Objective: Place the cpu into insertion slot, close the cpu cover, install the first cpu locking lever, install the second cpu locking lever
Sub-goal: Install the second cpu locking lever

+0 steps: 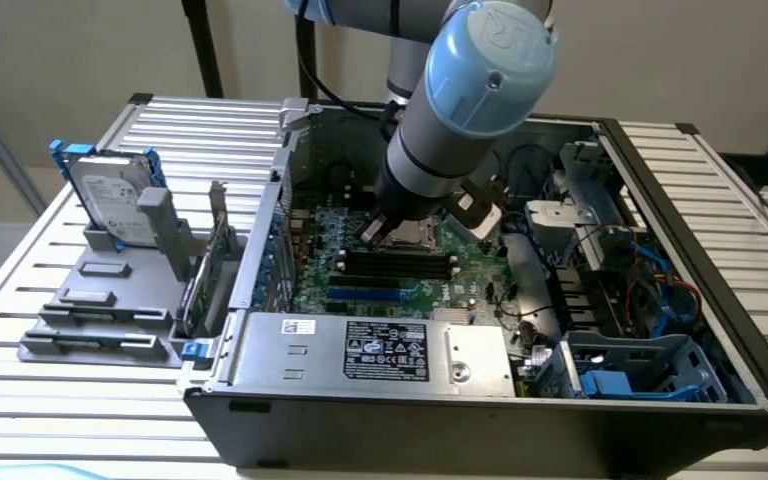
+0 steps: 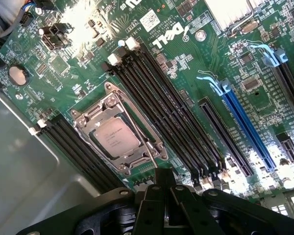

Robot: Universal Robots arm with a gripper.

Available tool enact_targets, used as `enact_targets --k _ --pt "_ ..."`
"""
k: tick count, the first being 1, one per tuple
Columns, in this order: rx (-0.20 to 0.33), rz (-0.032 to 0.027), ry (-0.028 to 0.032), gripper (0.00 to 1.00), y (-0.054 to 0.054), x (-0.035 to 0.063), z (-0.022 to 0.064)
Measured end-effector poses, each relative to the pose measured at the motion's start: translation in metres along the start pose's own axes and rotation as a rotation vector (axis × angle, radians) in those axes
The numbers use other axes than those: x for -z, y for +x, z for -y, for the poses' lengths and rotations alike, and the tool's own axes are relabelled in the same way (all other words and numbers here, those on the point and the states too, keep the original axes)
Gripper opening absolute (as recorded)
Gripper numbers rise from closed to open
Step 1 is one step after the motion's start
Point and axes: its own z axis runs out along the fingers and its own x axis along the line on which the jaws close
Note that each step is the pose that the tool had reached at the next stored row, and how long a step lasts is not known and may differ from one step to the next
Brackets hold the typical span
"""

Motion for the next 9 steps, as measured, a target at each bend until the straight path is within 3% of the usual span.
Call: enact_targets --k 9 --pt "0.006 -0.0071 -0.0109 0.11 -0.0062 -0.0102 0.0028"
